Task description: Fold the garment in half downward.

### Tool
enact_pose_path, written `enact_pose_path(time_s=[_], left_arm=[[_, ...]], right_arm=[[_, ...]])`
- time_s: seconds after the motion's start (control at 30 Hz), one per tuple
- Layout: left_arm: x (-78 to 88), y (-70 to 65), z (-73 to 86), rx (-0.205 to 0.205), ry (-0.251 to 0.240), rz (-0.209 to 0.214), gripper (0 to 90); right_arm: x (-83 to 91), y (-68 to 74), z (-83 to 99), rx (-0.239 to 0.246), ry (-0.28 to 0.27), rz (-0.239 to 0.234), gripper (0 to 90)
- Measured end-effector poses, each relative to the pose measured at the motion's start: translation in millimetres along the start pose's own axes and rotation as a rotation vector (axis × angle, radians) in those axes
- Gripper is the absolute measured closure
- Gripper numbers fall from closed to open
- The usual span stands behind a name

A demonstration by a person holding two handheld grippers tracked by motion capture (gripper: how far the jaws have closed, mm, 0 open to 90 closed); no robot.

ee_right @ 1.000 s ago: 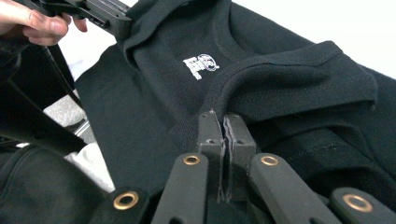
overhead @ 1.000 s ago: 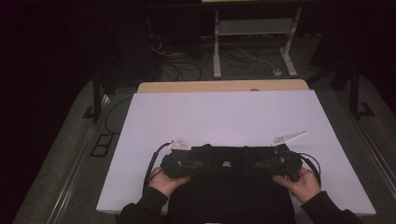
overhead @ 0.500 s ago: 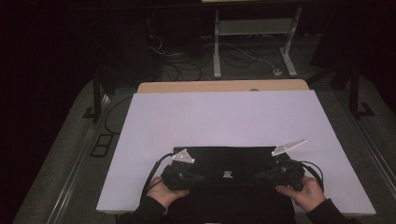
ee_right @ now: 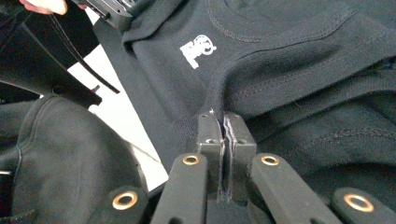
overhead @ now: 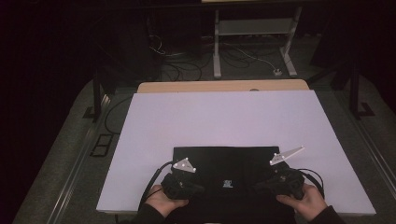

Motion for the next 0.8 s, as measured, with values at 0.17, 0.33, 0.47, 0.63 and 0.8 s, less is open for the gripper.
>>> enact_pose_path(time_s=[0.17,0.33,0.47,0.63,0.8], left_arm=[[0.3,-1.2,2.2,0.002,0.006,-0.002,82.6],[1.8,0.1,4.8,0.016,0.022,-0.007,77.3],[4.3,1.6,5.9,0.023,0.021,-0.020,68.3],[8.7,2.5,5.9,0.019,0.005,-0.038,54.1],[13.1,0.5,4.6,-0.028,-0.010,-0.086,38.9]], right_arm=[[-0.5,2.3,2.9,0.004,0.005,0.001,85.3],[0.0,3.0,5.5,-0.005,0.008,0.001,83.7],[2.0,4.1,6.7,-0.007,0.007,0.012,76.2],[6.8,5.0,8.2,-0.003,-0.001,0.028,66.2],[14.5,6.7,8.2,0.008,-0.034,0.042,58.4]])
Point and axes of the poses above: each handheld gripper's, and its own axes: x roughly backward along the jaws, z roughly out of its underside, y roughly to its left, the point moved 5 cm from there along -x, roughly forward along the jaws, and after that the axes turned 3 degrees about -x, right-handed, at the moved point
